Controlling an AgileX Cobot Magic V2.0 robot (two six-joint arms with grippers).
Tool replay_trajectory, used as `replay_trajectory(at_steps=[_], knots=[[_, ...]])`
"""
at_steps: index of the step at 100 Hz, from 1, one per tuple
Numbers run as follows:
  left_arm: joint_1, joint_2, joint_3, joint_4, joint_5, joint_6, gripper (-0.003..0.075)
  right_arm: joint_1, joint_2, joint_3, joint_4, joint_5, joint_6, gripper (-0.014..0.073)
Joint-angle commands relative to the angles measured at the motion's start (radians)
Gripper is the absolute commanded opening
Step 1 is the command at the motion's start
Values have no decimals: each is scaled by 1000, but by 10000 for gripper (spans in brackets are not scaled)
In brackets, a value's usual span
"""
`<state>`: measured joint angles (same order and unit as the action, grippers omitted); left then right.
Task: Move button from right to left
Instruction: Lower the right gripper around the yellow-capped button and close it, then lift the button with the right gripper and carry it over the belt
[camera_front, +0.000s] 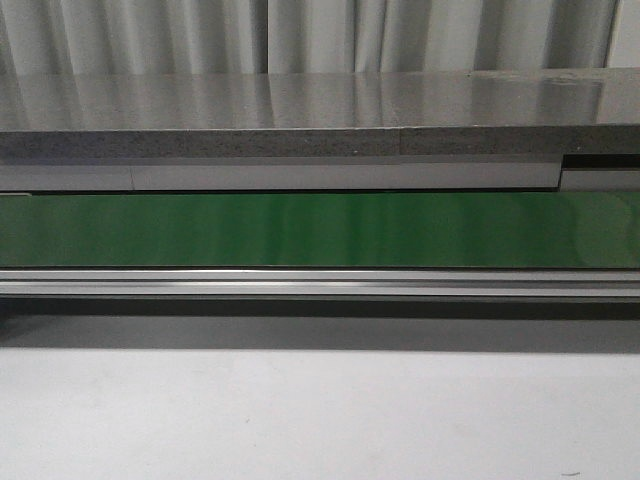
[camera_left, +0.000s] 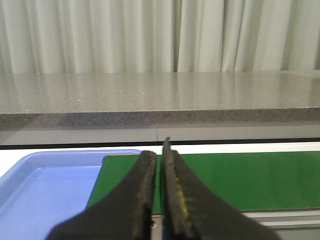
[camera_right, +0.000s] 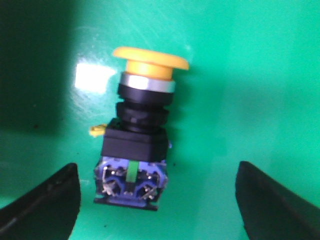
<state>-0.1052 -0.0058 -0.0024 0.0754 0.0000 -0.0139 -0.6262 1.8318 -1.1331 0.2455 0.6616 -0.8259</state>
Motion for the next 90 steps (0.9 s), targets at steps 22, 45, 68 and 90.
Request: replay_trajectory(at_steps=[22,45,68,90], knots=[[-9,-35,42,-2,-82,-10,5,-7,14,-62,40,-29,-41,591],[-9,-35,42,-2,-82,-10,5,-7,50,-83,62,-13,-49,468],[-9,-35,42,-2,-82,-10,5,-7,65,-86,62,-6,-50,316],[-9,-35,42,-2,-82,-10,5,-8,43,-147,70,58,-50,258]])
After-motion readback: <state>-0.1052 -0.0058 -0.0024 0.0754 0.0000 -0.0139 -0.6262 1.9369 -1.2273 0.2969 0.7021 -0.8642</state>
